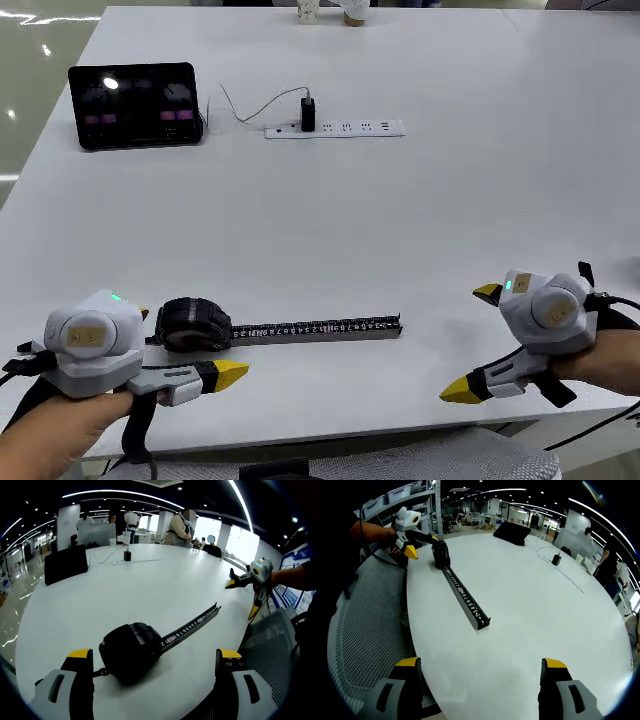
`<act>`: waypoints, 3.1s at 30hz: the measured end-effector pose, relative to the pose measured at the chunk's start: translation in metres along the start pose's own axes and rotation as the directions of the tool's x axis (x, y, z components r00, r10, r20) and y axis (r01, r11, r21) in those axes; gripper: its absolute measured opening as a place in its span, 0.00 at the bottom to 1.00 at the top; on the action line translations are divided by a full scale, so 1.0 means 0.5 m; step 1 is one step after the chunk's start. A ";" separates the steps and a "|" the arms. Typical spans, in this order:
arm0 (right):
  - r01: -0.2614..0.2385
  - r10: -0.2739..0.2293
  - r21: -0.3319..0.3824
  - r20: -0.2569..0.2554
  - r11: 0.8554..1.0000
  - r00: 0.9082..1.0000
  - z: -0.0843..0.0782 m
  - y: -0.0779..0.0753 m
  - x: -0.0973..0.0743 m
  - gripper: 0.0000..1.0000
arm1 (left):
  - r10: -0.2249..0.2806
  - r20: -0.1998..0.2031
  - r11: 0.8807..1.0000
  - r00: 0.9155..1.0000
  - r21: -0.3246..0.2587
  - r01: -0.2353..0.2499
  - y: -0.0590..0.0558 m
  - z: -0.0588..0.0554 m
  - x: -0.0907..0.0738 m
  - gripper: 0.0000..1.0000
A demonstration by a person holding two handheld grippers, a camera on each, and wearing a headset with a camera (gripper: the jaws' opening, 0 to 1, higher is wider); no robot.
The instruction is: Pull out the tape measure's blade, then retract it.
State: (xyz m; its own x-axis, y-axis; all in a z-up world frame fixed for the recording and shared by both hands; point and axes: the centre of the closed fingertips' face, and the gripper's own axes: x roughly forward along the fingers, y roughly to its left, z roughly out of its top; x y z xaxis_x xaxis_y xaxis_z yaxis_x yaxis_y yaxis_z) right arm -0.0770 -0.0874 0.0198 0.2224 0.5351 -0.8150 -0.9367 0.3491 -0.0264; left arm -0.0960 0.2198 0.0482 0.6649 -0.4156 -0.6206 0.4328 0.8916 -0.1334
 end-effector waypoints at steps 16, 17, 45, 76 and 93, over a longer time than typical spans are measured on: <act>-0.041 0.038 -0.083 -0.038 0.996 0.999 0.037 -0.031 0.032 0.97 | 0.148 0.034 0.986 0.988 -0.089 -0.144 0.026 0.020 0.033 0.99; -0.044 0.040 -0.086 -0.039 0.995 0.998 0.039 -0.032 0.033 0.97 | 0.152 0.038 0.984 0.988 -0.095 -0.148 0.026 0.021 0.034 0.99; -0.129 0.114 -0.206 -0.083 0.970 0.990 0.089 -0.036 0.103 0.86 | 0.382 0.177 0.911 0.907 -0.237 -0.337 0.075 0.031 0.073 0.99; -0.245 0.187 -0.296 -0.210 0.923 0.960 0.075 -0.011 0.140 0.38 | 0.412 0.227 0.901 0.883 -0.244 -0.358 0.095 0.032 0.068 0.95; -0.267 0.201 -0.329 -0.220 0.906 0.955 0.070 -0.002 0.136 0.13 | 0.419 0.221 0.896 0.881 -0.255 -0.362 0.098 0.027 0.065 0.93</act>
State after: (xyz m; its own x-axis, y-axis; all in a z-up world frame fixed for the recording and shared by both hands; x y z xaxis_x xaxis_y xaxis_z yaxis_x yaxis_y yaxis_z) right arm -0.0516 -0.0244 -0.0150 -0.0355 0.4116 -0.9107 -0.9968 -0.0794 0.0030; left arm -0.0448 0.2472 0.0320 0.9013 -0.0324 -0.4319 -0.0084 0.9957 -0.0922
